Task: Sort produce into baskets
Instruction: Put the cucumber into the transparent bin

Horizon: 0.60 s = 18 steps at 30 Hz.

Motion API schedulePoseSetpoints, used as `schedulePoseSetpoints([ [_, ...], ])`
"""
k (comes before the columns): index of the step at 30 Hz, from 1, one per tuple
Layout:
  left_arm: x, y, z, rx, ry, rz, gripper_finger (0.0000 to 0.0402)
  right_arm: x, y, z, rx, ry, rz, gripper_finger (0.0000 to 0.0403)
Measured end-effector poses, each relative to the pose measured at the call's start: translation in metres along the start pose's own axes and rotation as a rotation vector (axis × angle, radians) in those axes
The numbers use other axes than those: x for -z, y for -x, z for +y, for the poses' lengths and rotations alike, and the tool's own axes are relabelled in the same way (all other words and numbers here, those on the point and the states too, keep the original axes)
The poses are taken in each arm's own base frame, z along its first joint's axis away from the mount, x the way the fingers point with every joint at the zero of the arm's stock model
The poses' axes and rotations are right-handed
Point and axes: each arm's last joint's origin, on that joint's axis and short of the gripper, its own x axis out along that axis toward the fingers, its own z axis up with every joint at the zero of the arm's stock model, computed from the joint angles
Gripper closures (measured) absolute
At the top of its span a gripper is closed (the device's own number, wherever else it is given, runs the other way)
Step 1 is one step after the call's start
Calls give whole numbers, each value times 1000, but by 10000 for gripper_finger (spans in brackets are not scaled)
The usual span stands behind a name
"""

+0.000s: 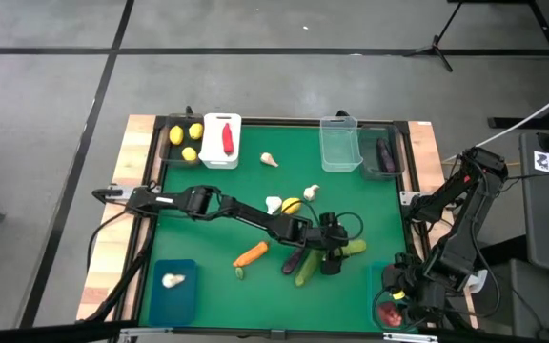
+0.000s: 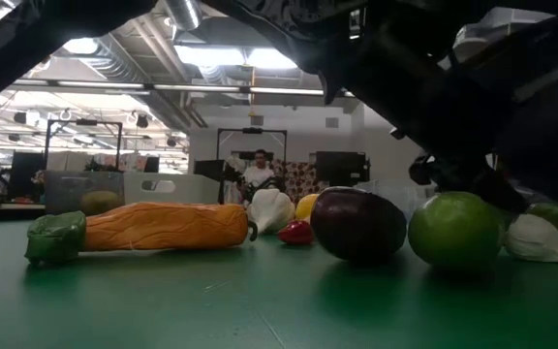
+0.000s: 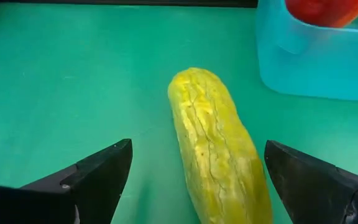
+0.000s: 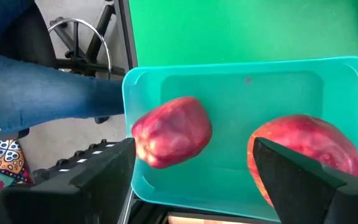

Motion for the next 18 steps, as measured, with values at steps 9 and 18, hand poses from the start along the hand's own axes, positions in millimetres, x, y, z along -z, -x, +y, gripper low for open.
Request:
schedulePoseSetpoints([
  [9,10,-5,5,32,45,68,59,0,0,0,0,0,0,77],
  [18,5,-3,5,30,63,77,145,0,0,0,-1,4,3,77],
])
